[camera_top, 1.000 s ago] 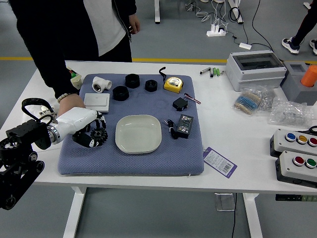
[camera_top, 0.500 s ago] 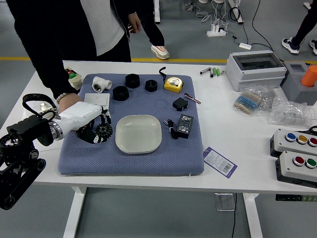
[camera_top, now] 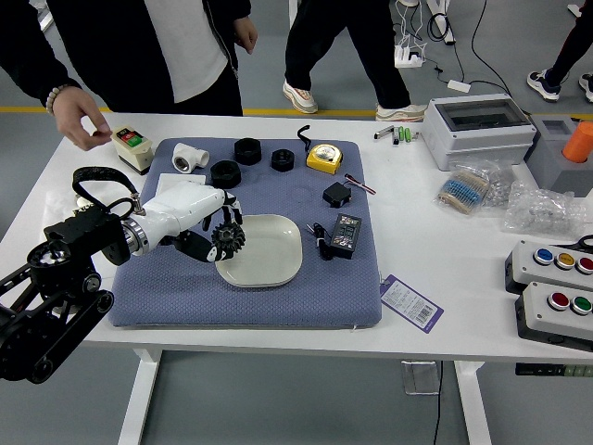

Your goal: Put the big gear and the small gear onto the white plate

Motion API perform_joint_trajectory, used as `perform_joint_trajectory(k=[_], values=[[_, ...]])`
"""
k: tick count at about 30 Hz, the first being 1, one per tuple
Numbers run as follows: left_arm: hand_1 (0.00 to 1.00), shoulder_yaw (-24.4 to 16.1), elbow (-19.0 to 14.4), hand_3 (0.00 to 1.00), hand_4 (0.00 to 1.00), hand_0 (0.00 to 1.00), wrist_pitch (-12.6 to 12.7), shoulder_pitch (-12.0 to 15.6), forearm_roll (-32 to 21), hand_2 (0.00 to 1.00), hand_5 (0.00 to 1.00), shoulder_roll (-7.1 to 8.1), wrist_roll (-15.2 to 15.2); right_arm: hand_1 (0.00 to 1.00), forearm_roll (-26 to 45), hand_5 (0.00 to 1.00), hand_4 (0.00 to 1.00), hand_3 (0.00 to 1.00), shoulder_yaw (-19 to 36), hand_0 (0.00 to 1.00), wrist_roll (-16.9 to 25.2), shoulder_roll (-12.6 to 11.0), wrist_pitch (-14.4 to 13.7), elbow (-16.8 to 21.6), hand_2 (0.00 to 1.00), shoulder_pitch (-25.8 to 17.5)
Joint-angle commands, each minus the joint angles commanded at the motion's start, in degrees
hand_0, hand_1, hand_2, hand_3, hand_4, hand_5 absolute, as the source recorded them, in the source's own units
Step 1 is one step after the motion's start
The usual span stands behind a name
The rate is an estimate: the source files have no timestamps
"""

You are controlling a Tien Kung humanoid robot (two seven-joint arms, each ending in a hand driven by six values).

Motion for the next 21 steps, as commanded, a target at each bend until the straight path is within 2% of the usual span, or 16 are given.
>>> perform_joint_trajectory(k=[9,13,14,19,20,21], values=[[0.342,3.95,4.07,0.584,0.689,0.288,0.68,-3.84,-0.53,0.434,0.132,-3.61,-0.28,0.723,0.16,0.727,0.875,0.605,-0.39,0.719,-0.03,-0.03,-0.08,0.05,0.75,0.42],[0.342,4.95,5.79,0.584,0.689,0.288,0.77,-4.92,-0.39,0.434,0.132,-4.58,-0.36,0.723,0.29,0.727,0.875,0.605,-0.44,0.719,-0.02,-0.06,-0.14,0.08,0.75,0.59],[0.455,5.18,6.39,0.589,0.779,0.336,0.69,-5.25,-0.24,0.526,0.132,-4.86,-0.34,0.723,0.33,0.728,0.875,0.605,-0.46,0.719,-0.01,-0.07,-0.16,0.08,0.75,0.64],[0.455,5.62,8.65,0.589,0.779,0.336,0.59,-6.28,0.31,0.526,0.132,-5.77,-0.42,0.723,0.3,0.728,0.875,0.605,-0.51,0.719,0.01,-0.15,-0.16,0.09,0.75,0.8],[0.512,5.65,9.01,0.591,0.934,0.388,0.51,-6.42,0.41,0.562,0.238,-5.92,-0.36,0.723,0.3,0.727,0.875,0.605,-0.51,0.719,0.02,-0.16,-0.17,0.09,0.749,0.82],[0.512,5.69,9.37,0.591,0.934,0.388,0.4,-6.56,0.53,0.562,0.238,-6.07,-0.29,0.723,0.3,0.727,0.875,0.605,-0.51,0.719,0.02,-0.17,-0.17,0.09,0.749,0.84]])
